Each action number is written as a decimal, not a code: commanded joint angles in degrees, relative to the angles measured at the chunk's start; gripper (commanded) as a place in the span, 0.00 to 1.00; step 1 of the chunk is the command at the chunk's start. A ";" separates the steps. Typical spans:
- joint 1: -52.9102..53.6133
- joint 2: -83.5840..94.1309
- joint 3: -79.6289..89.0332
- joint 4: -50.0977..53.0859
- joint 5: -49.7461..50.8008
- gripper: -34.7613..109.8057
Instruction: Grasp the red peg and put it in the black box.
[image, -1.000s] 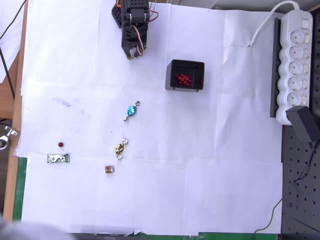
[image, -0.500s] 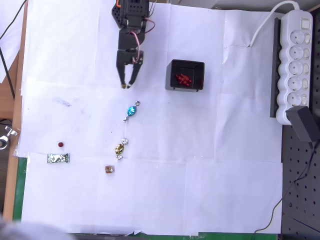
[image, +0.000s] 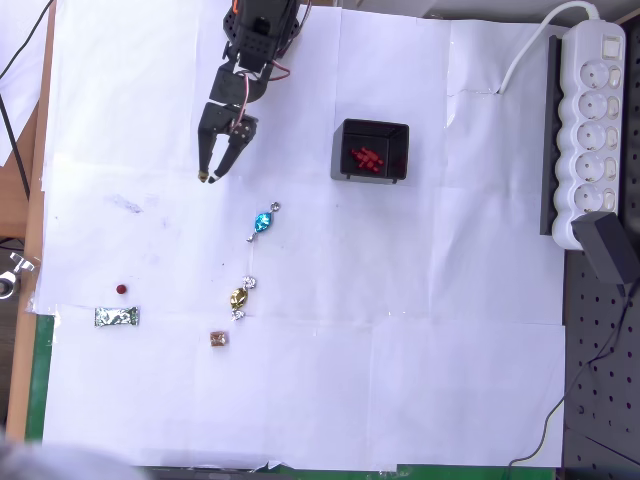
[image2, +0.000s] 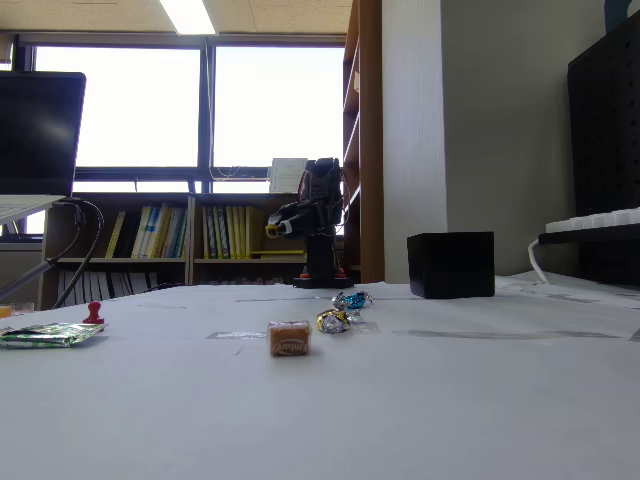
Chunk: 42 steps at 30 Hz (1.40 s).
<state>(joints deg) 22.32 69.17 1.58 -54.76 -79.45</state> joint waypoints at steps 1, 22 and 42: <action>3.16 10.90 -3.08 -13.45 0.35 0.24; 8.70 49.57 25.66 -24.08 -3.16 0.24; 7.12 69.35 54.40 -21.18 -5.19 0.27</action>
<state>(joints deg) 29.27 138.52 52.38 -77.43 -83.67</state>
